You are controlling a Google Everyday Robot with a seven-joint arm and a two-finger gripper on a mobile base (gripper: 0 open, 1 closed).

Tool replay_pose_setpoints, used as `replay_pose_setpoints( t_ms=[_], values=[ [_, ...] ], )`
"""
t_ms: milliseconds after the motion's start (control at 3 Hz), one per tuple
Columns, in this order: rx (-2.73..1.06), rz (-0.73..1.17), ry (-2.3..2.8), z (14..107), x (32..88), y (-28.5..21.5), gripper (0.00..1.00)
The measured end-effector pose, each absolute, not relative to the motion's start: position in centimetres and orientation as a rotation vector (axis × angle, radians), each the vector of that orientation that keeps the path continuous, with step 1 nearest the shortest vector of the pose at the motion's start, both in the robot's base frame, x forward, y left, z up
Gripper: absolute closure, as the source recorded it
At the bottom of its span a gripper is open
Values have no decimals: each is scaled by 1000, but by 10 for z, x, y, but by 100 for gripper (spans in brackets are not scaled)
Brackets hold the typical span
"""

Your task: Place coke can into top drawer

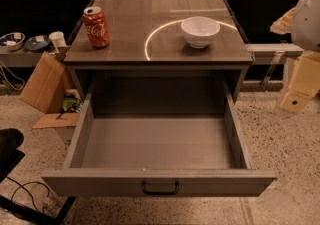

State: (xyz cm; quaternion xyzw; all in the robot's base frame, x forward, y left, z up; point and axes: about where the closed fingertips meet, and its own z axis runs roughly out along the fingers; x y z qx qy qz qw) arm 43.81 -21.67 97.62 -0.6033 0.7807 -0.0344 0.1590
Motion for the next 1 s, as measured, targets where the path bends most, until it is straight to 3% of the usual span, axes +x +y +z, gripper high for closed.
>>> replay_pose_setpoints(
  t_ms=[667,1000],
  values=[
    [-1687,-79,2171,970,448,-217,0],
    [-1558,82,1919,948,514,-202,0]
  ],
)
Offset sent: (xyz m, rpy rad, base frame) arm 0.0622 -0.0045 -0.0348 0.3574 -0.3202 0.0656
